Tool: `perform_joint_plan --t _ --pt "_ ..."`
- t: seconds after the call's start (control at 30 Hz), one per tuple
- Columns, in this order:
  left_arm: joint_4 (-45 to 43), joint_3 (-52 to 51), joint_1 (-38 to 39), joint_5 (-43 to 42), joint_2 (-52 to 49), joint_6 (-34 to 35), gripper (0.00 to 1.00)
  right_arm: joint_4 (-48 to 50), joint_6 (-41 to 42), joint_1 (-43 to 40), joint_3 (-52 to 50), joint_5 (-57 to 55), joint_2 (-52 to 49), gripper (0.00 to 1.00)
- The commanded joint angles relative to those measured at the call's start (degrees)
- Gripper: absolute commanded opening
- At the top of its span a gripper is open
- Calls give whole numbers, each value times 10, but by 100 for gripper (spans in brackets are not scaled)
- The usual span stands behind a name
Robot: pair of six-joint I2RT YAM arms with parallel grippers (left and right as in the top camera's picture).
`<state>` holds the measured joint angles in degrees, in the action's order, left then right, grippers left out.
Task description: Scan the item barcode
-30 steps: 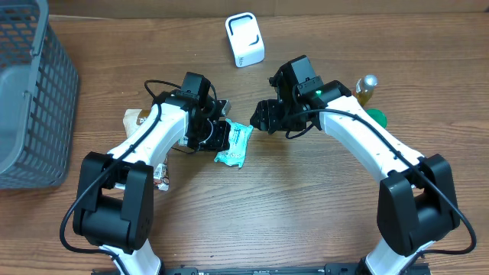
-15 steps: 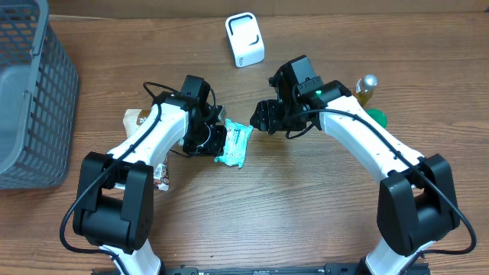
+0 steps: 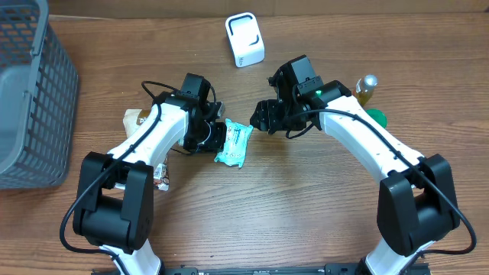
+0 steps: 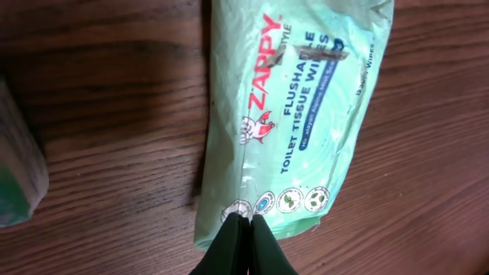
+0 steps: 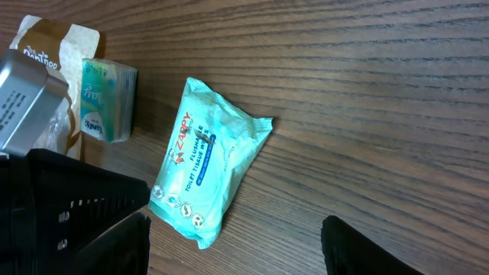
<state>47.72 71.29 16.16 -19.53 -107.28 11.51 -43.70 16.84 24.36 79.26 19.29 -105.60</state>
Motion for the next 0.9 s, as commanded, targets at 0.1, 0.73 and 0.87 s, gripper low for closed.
perform_joint_plan --t 0.1,0.73,0.87 --pt "-5 -3 9 9 -11 19 4 10 -4 -2 -6 3 0 69" --pt "-60 -34 23 60 -11 70 4 24 -4 -2 -6 3 -2 69" --pt "-61 -38 23 60 -12 70 4 25 -4 -2 -6 4 -19 70"
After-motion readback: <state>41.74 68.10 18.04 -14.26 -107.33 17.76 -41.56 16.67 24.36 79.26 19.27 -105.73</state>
